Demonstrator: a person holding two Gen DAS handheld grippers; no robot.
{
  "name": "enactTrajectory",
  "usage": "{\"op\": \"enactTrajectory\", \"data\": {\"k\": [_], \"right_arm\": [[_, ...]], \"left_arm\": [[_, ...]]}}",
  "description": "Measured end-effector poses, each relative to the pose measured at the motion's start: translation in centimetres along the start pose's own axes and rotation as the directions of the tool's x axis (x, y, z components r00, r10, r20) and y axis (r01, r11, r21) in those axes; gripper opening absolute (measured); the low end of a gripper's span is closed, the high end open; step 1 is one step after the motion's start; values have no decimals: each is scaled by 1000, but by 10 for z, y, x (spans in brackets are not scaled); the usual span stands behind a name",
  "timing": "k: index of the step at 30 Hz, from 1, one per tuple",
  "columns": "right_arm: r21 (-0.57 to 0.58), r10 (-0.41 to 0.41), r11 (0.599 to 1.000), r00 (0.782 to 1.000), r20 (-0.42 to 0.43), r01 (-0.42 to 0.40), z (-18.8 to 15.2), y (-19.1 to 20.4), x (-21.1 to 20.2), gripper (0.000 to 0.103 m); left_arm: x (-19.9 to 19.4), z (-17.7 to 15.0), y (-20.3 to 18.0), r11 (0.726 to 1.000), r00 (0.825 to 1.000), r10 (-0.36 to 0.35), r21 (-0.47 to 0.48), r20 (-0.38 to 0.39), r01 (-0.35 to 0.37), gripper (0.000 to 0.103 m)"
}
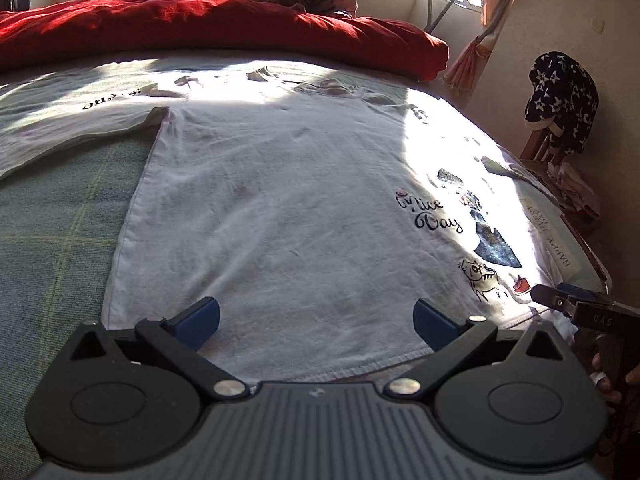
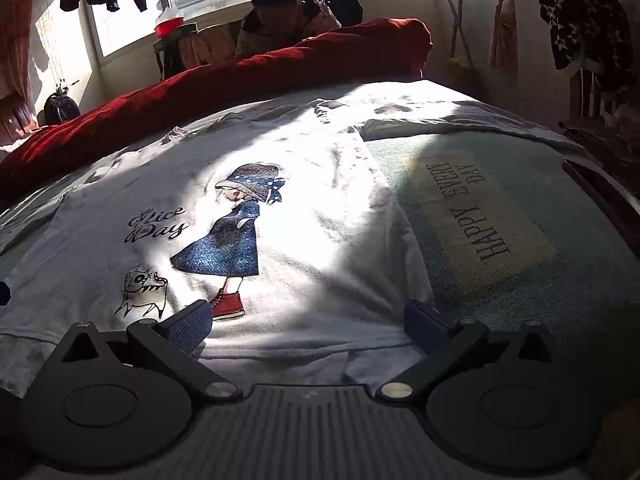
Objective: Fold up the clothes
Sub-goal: 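Smooth the graphic shirt hem with both open grippers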
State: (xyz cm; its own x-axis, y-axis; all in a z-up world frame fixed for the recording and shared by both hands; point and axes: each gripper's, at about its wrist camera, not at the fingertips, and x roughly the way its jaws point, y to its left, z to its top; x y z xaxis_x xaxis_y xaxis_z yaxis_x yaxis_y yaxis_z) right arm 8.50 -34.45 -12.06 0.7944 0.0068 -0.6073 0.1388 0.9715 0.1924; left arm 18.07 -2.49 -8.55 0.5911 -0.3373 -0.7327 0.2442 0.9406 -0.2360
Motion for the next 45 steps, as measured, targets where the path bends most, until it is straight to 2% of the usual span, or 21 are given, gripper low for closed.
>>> {"op": "enactTrajectory", "data": {"k": [9, 16, 19, 23, 28, 30, 33, 40, 45], "right_arm": [[38, 18, 999, 1000, -3, -18, 1, -6, -2, 103], [36, -20, 999, 1000, -2, 20, 5, 3, -4, 103], [84, 72, 994, 997, -2, -71, 19, 11, -10, 103], [-7, 101, 995, 995, -11, -101, 31, 46, -5, 103], [-114, 79, 989, 993, -92, -90, 31, 94, 23, 103], [-152, 45, 986, 991, -126, -65, 23, 105, 32, 103], [-262, -14, 965, 995, -99, -13, 6, 116, 28, 103], [-243, 25, 969, 997, -78, -43, -18, 92, -1, 103], [-249, 12, 968, 997, -74, -30, -22, 91, -6, 103]], "left_arm": [[-16, -21, 9, 996, 997, 77, 46, 0, -77, 102], [-24, -27, 22, 998, 998, 67, 16, 14, -67, 102], [-22, -27, 19, 996, 997, 82, 24, 11, -83, 102], [-21, -27, 18, 996, 996, 91, 26, 10, -91, 103], [-21, -27, 18, 996, 996, 89, 19, 11, -89, 102], [-20, -28, 18, 995, 996, 92, 26, 13, -92, 102], [-20, -29, 17, 995, 995, 95, 37, 18, -96, 102], [-20, -31, 15, 994, 994, 105, 37, 34, -106, 102], [-21, -32, 16, 994, 994, 106, 33, 39, -107, 102]]}}
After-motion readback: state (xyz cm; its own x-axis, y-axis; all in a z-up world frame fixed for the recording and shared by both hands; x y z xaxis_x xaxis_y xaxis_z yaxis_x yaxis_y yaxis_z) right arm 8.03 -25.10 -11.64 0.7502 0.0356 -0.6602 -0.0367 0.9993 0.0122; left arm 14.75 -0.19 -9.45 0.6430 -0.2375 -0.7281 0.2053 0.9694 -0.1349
